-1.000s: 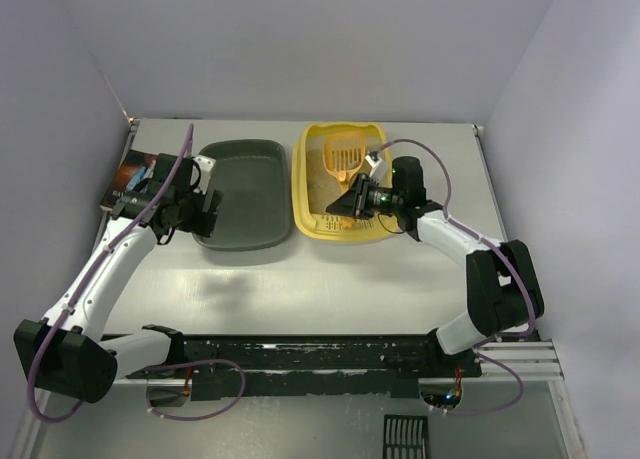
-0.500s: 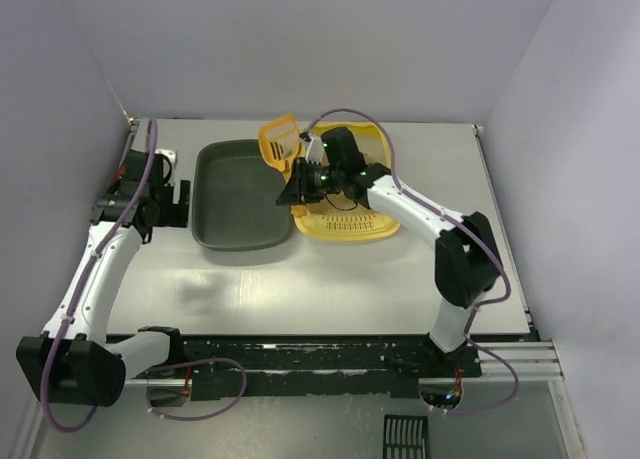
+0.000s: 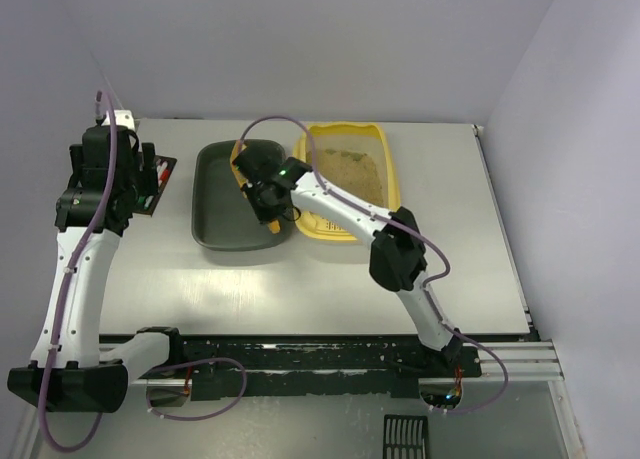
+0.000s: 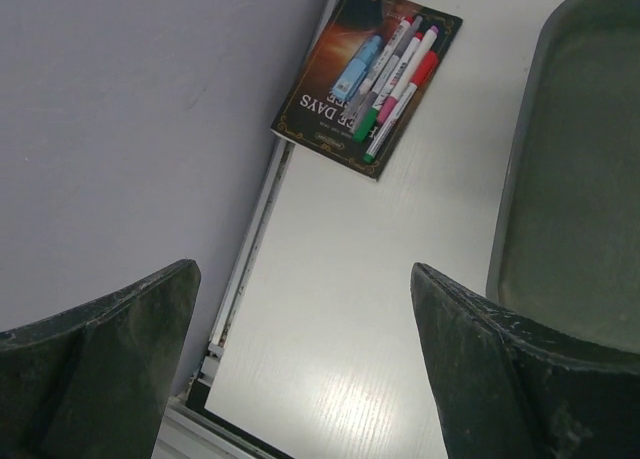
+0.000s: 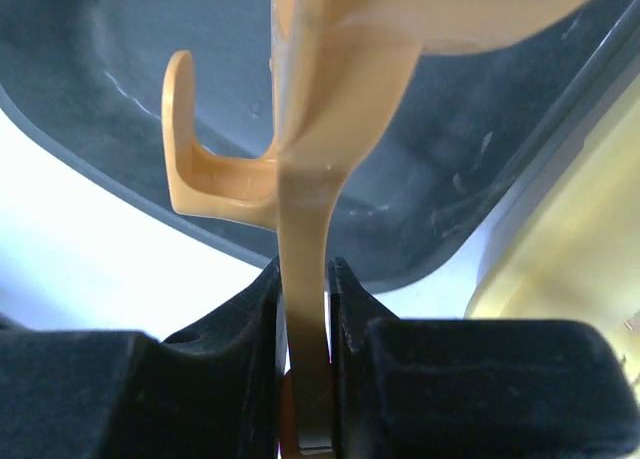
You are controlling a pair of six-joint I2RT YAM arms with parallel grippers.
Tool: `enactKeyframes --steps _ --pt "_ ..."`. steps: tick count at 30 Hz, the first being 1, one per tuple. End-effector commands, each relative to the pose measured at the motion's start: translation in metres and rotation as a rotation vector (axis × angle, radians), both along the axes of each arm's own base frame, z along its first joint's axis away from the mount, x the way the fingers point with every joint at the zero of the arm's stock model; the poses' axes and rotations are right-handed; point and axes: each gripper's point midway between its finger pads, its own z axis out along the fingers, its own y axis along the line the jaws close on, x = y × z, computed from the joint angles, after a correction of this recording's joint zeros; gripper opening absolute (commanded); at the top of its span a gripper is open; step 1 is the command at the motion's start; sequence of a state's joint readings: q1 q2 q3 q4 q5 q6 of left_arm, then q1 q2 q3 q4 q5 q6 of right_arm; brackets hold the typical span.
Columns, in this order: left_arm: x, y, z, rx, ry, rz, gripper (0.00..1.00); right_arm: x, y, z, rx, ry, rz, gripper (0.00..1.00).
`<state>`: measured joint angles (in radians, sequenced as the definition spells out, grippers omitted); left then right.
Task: Clean the litter box
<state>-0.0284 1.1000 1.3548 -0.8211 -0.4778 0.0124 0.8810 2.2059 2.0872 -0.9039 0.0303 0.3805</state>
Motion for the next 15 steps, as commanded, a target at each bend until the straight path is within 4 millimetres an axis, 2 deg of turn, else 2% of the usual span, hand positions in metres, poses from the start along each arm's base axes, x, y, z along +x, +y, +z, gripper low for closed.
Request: enactKeyframes --steps 1,9,15 --pt "-0.010 0.007 0.000 0.036 0.031 0.017 0.99 -0.001 -0.036 -0.008 -0.291 -0.100 -0.031 0.00" --pt "-0.016 0.010 -0.001 0.074 0.048 0.002 0.99 -0.009 -0.042 -0.013 -0.451 -0.194 -0.007 0.00" --pt "-0.019 0.018 0.010 0.088 0.005 0.057 0.99 -0.008 -0.051 -0.007 -0.623 -0.341 0.009 0.00"
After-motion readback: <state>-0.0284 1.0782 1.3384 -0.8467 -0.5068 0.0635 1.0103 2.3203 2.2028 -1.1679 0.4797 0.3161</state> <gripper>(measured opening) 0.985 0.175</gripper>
